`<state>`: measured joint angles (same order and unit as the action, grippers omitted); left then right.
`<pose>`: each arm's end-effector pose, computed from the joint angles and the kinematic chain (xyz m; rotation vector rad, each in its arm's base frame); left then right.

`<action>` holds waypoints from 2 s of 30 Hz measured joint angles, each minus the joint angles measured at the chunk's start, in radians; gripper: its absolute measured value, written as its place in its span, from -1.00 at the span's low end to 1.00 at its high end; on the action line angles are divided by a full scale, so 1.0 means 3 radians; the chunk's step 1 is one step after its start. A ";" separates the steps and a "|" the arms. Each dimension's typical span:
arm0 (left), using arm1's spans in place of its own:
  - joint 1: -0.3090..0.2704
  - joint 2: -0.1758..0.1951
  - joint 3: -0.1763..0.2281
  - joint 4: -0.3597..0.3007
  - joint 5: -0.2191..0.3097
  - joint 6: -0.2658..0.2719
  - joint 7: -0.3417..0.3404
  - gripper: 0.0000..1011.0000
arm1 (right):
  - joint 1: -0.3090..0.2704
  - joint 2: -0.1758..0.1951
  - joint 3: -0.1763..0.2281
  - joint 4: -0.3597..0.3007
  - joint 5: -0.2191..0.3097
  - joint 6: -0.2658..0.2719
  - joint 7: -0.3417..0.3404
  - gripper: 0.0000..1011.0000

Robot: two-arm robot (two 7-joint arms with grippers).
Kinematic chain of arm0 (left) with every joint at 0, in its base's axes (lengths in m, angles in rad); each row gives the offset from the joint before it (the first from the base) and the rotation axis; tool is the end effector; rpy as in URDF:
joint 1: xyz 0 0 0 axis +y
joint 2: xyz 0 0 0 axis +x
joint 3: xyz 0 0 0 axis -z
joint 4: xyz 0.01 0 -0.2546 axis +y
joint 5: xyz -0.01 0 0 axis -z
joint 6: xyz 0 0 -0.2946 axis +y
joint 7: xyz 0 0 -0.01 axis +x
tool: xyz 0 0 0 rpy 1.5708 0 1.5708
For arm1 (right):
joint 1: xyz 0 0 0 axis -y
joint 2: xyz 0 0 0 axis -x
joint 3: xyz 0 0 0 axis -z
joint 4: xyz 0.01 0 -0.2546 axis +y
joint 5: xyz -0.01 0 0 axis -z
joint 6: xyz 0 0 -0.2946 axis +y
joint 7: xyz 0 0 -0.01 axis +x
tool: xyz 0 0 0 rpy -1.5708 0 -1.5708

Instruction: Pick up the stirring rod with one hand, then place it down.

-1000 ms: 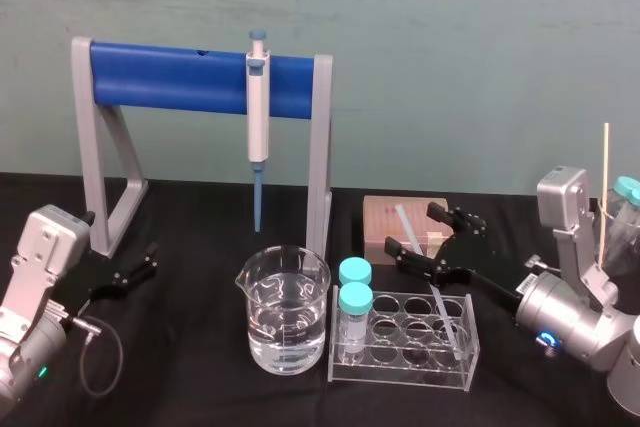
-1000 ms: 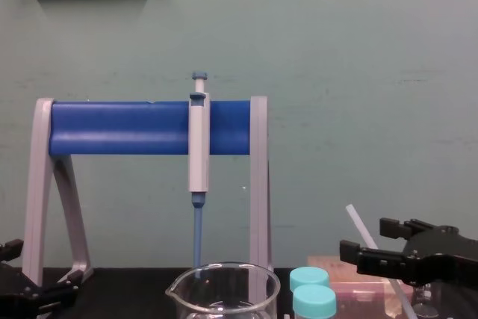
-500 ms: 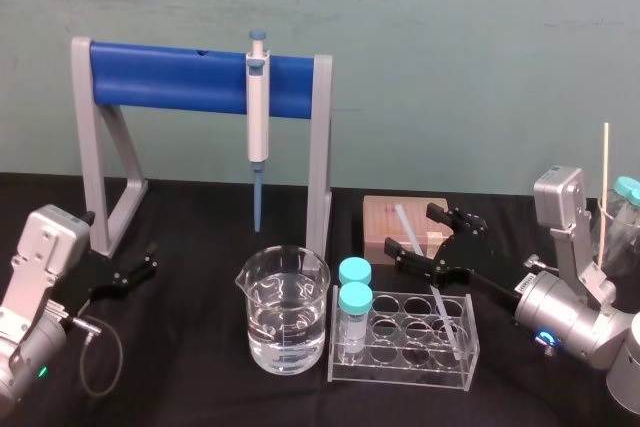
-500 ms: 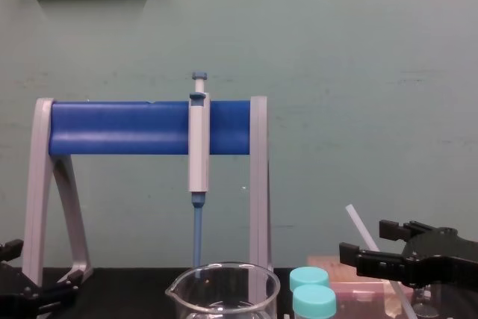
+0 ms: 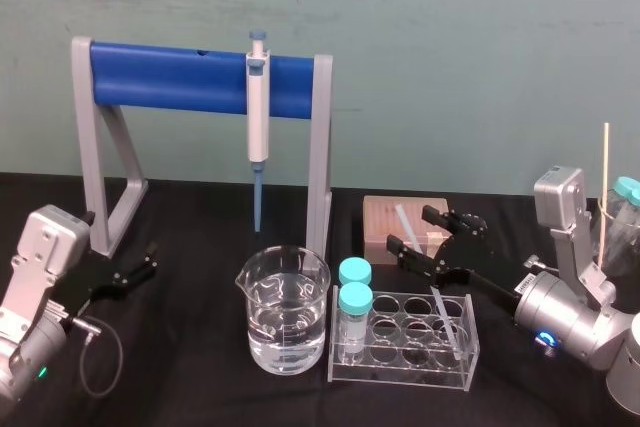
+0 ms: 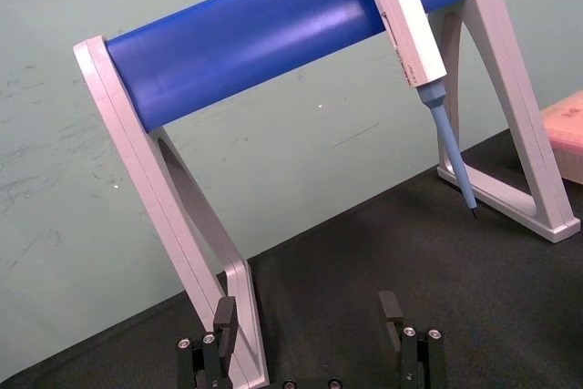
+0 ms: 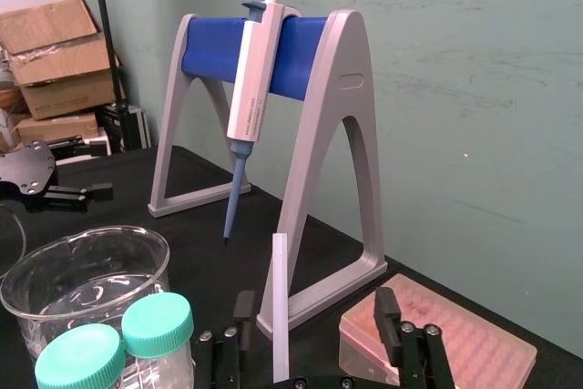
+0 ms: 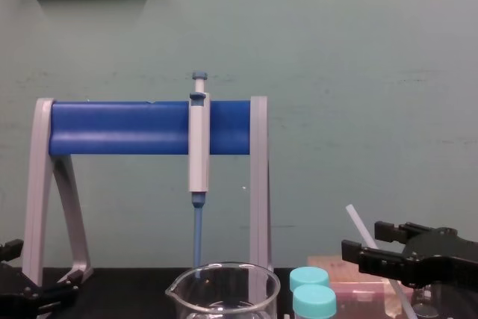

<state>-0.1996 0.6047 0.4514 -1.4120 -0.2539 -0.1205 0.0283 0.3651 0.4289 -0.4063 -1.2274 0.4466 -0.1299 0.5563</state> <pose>0.3389 0.0663 -0.2710 0.3044 -0.2851 1.2480 0.3881 -0.0469 -0.2589 -0.0614 -0.0526 -0.8029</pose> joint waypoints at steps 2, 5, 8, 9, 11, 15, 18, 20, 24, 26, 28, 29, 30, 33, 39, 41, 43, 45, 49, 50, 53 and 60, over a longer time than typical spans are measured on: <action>0.0000 0.0000 0.0000 0.0000 0.0000 0.0000 0.0000 0.98 | 0.0000 0.0000 0.0000 0.0000 0.0000 0.0000 0.0000 0.57; 0.0000 0.0000 0.0000 0.0000 0.0000 0.0000 0.0000 0.98 | 0.0000 0.0000 0.0000 -0.0002 0.0001 0.0000 0.0000 0.40; 0.0000 0.0000 0.0000 0.0000 0.0000 0.0000 0.0000 0.98 | 0.0000 0.0001 0.0000 -0.0003 0.0002 0.0000 0.0000 0.19; 0.0000 0.0000 0.0000 0.0000 0.0000 0.0000 0.0000 0.98 | 0.0000 0.0001 0.0000 -0.0003 0.0002 0.0000 0.0000 0.15; 0.0000 0.0000 0.0000 0.0000 0.0000 0.0000 0.0000 0.98 | 0.0000 0.0000 0.0000 -0.0003 0.0003 0.0000 0.0000 0.03; 0.0000 0.0000 0.0000 0.0000 0.0000 0.0000 0.0000 0.98 | 0.0000 0.0001 0.0000 -0.0003 0.0003 0.0000 0.0000 -0.17; 0.0000 0.0000 0.0000 0.0000 0.0000 0.0000 0.0000 0.98 | 0.0000 0.0001 0.0000 -0.0003 0.0003 0.0000 0.0000 -0.46; 0.0000 0.0000 0.0000 0.0000 0.0000 0.0000 0.0000 0.98 | 0.0000 0.0001 0.0000 -0.0003 0.0003 0.0000 0.0000 -0.57; 0.0000 0.0000 0.0000 0.0000 0.0000 0.0000 0.0000 0.98 | 0.0000 0.0001 0.0000 -0.0003 0.0003 0.0000 0.0000 -0.80; 0.0000 0.0000 0.0000 0.0000 0.0000 0.0000 0.0000 0.98 | 0.0000 0.0001 0.0000 -0.0003 0.0003 0.0000 0.0000 -0.86; 0.0000 0.0000 0.0000 0.0000 0.0000 0.0000 0.0000 0.98 | 0.0000 0.0001 0.0000 -0.0003 0.0003 0.0000 0.0000 -0.86; 0.0000 0.0000 0.0000 0.0000 0.0000 0.0000 0.0000 0.98 | 0.0000 0.0001 0.0000 -0.0003 0.0003 0.0000 0.0000 -0.86; 0.0000 0.0000 0.0000 0.0000 0.0000 0.0000 0.0000 0.98 | 0.0000 0.0000 0.0000 -0.0003 0.0003 0.0000 0.0000 -0.86; 0.0000 0.0000 0.0000 0.0000 0.0000 0.0000 0.0000 0.98 | 0.0000 0.0001 0.0000 -0.0003 0.0003 0.0000 0.0000 -0.86; 0.0000 0.0000 0.0000 0.0000 0.0000 0.0000 0.0000 0.98 | -0.0002 -0.0001 0.0004 -0.0003 -0.0001 0.0000 -0.0001 -0.86; 0.0000 0.0000 0.0000 0.0000 0.0000 0.0000 0.0000 0.98 | -0.0015 -0.0006 0.0020 -0.0016 -0.0012 -0.0001 -0.0013 -0.86; 0.0000 0.0000 0.0000 0.0000 0.0000 0.0000 0.0000 0.98 | -0.0032 -0.0016 0.0040 -0.0035 -0.0015 -0.0004 -0.0027 -0.86; 0.0000 0.0000 0.0000 0.0000 0.0000 0.0000 0.0000 0.98 | -0.0058 -0.0031 0.0081 -0.0067 -0.0009 -0.0024 -0.0041 -0.86; 0.0000 0.0000 0.0000 0.0000 0.0000 0.0000 0.0000 0.98 | -0.0118 -0.0053 0.0153 -0.0169 0.0032 -0.0094 -0.0040 -0.86; 0.0000 0.0000 0.0000 0.0000 0.0000 0.0000 0.0000 0.98 | -0.0130 -0.0055 0.0163 -0.0192 0.0039 -0.0106 -0.0039 -0.86; 0.0000 0.0000 0.0000 0.0000 0.0000 0.0000 0.0000 0.98 | -0.0172 -0.0061 0.0196 -0.0279 0.0071 -0.0151 -0.0018 -0.86; 0.0000 0.0000 0.0000 0.0000 0.0000 0.0000 0.0000 0.98 | -0.0248 -0.0058 0.0250 -0.0461 0.0154 -0.0259 0.0071 -0.86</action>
<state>-0.1995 0.6047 0.4514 -1.4120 -0.2539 -0.1205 0.0283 0.2908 0.4115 -0.3313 -1.3656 0.4929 -0.2075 0.5777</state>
